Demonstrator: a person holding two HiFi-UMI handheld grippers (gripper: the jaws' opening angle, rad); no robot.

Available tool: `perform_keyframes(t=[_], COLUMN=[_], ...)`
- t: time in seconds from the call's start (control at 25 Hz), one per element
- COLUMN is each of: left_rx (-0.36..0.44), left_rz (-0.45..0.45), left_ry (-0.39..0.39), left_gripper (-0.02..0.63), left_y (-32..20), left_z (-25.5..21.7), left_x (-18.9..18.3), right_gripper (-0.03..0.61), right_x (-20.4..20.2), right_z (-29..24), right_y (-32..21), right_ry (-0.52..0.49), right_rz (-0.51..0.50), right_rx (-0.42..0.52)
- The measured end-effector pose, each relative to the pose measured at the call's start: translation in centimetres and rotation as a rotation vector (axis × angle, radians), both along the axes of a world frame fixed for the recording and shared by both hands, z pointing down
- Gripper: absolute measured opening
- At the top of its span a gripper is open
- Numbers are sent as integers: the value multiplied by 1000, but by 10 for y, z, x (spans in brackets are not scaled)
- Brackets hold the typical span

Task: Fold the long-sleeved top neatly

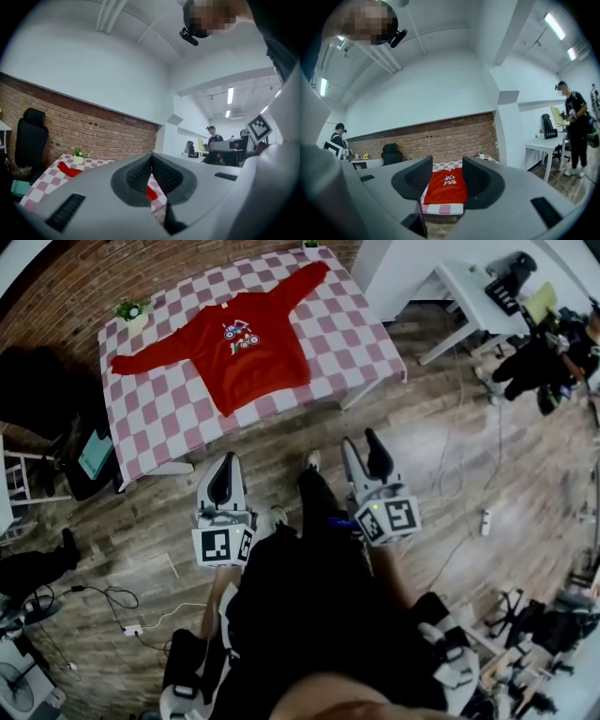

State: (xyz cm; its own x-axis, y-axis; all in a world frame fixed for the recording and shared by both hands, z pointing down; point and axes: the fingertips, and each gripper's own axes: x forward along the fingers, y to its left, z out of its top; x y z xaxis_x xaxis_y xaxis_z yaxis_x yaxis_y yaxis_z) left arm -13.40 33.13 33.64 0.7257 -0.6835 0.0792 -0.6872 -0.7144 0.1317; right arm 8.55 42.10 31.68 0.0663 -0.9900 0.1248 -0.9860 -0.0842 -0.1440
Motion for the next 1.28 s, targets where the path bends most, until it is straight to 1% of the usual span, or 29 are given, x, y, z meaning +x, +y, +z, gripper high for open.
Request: perform_keyframes(t=[0.2,0.52,0.68,0.76,0.96,1.12,1.28], left_rx=[9,27,27,32,24,8,-9], left_rz=[-10,-63,-89,-94,-111,-121,-110], left_ry=[-9,-17,4,-3,-29,-27,-31], left_gripper=[6,6,7,6,7,7,6], left_y=[-42,-124,-154,-165,-189,-216,-250], left_z=[1,-16,-28,-31,-25,-21,-11], left_x=[39,120,157,172,195,206,219], right_gripper=[192,192,192,192,192,192,190], right_x=[36,122,159,175,205,221,234], right_z=[4,-3,-9,-11,-6,6,17], right_y=[-47,-142,-183,-201,-243,-279,-320], right_ry=[-5,3,10,10,7,-14,-26], right_rz=[-25,-95,-126,-144,-169,-178,-176], right_rx=[4,16,16,16,7,-24,-47])
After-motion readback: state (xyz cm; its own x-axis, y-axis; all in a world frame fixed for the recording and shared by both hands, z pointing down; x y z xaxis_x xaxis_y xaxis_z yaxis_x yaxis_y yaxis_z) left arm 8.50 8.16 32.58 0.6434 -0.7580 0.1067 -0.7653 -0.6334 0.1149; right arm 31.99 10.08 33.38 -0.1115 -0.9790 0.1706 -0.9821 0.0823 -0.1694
